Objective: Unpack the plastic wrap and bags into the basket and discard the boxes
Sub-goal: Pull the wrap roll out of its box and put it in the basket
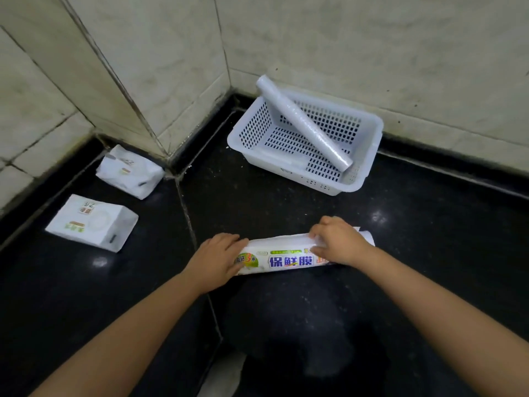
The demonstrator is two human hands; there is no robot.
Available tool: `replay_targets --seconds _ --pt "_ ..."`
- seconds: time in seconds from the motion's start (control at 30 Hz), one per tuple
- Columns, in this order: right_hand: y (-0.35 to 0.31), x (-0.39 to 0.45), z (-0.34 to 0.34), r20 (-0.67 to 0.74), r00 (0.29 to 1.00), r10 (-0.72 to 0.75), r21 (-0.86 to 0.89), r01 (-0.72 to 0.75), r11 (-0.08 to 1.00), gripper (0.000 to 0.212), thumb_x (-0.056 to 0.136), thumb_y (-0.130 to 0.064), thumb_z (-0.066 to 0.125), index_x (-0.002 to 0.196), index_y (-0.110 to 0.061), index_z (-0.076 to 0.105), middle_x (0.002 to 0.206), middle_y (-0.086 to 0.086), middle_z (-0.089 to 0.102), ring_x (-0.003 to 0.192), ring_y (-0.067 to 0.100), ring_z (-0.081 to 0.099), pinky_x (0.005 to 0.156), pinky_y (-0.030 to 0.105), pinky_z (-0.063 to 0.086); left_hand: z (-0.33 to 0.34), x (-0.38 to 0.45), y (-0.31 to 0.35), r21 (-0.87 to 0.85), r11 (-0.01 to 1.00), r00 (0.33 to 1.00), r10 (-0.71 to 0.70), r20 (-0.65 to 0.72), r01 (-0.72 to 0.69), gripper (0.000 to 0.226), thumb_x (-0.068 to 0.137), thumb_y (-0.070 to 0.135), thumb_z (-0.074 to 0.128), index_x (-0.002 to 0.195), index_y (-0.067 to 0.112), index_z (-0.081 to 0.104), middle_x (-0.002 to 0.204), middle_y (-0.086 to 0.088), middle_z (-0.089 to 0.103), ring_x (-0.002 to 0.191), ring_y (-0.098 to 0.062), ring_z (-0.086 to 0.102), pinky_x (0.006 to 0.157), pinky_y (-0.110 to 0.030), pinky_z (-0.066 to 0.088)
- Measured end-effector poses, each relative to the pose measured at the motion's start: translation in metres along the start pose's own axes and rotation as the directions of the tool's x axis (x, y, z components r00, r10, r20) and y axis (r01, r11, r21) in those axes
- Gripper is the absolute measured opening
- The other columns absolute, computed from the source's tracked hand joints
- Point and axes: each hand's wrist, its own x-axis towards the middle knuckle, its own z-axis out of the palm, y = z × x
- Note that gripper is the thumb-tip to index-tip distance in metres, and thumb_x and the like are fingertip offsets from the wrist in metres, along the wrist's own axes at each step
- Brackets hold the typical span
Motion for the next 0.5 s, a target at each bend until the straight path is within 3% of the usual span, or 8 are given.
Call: replay_targets --seconds 0.07,0.1,0.17,0.2,0.33,0.4,0.5 --pt "0.000 0.001 -0.004 0.031 0.999 -0.012 0.025 0.011 1.000 0.026 0.087 -0.027 0.055 0.104 -0.009 0.064 0.088 0.005 0.057 0.103 0.028 0.054 0.087 0.031 0.043 -0.009 -0.003 0.001 0.018 0.997 0.997 0.078 0.010 -0.078 0.053 0.086 0.035 0.060 0.132 0.014 0.046 0.147 -0.009 0.039 0.137 -0.023 0.034 0.113 -0.036 0.032" --pt "-0.001 0.001 -0.005 0.049 0.998 -0.026 0.035 0.025 0.999 0.024 0.088 -0.026 0.054 0.097 -0.007 0.065 0.075 0.000 0.052 0.099 0.027 0.056 0.083 0.031 0.043 -0.013 -0.005 0.003 0.044 0.984 0.984 0.174 -0.034 -0.173 0.048 0.076 0.031 0.074 0.116 0.009 0.059 0.136 -0.015 0.052 0.128 -0.029 0.047 0.104 -0.040 0.044" --pt "0.000 -0.001 -0.005 0.087 0.993 -0.076 0.019 0.075 0.997 0.017 0.086 -0.027 0.058 0.088 -0.011 0.063 0.074 -0.002 0.047 0.097 0.026 0.057 0.077 0.029 0.042 -0.018 -0.008 0.005 0.087 0.950 0.946 0.309 -0.096 -0.301 0.038 0.053 0.023 0.090 0.079 0.005 0.070 0.105 -0.021 0.070 0.098 -0.036 0.067 0.078 -0.045 0.059" --pt "0.001 -0.002 -0.004 0.104 0.989 -0.100 -0.010 0.102 0.995 0.016 0.084 -0.029 0.060 0.089 -0.014 0.060 0.082 0.000 0.048 0.098 0.025 0.056 0.076 0.028 0.040 -0.018 -0.010 0.005 0.083 0.934 0.930 0.354 -0.097 -0.347 0.034 0.051 0.021 0.091 0.072 0.005 0.070 0.099 -0.022 0.072 0.093 -0.038 0.069 0.073 -0.047 0.060" --pt "0.001 -0.006 0.007 0.093 0.987 -0.132 -0.186 0.147 0.971 0.050 0.078 -0.038 0.063 0.119 -0.013 0.050 0.113 0.009 0.052 0.107 0.026 0.048 0.087 0.031 0.041 -0.012 -0.016 0.005 -0.066 0.948 0.945 0.301 -0.127 -0.311 0.016 0.076 0.014 0.072 0.076 -0.002 0.073 0.111 -0.029 0.067 0.099 -0.042 0.065 0.086 -0.052 0.052" --pt "-0.001 -0.006 0.017 0.093 0.988 -0.122 -0.231 0.140 0.963 0.060 0.078 -0.040 0.062 0.128 -0.015 0.041 0.121 0.010 0.052 0.110 0.027 0.049 0.093 0.033 0.040 -0.006 -0.015 0.004 -0.164 0.959 0.966 0.207 -0.157 -0.232 0.018 0.085 0.010 0.062 0.087 -0.005 0.072 0.117 -0.025 0.065 0.105 -0.037 0.063 0.095 -0.045 0.049" --pt "-0.004 -0.008 0.024 0.121 0.988 -0.101 -0.186 0.123 0.975 0.069 0.082 -0.038 0.060 0.139 -0.016 0.029 0.136 0.010 0.045 0.122 0.025 0.043 0.103 0.032 0.035 -0.002 -0.014 0.003 -0.256 0.962 0.989 0.056 -0.134 -0.090 0.028 0.091 0.020 0.056 0.113 0.003 0.061 0.125 -0.012 0.061 0.117 -0.026 0.054 0.103 -0.034 0.041"
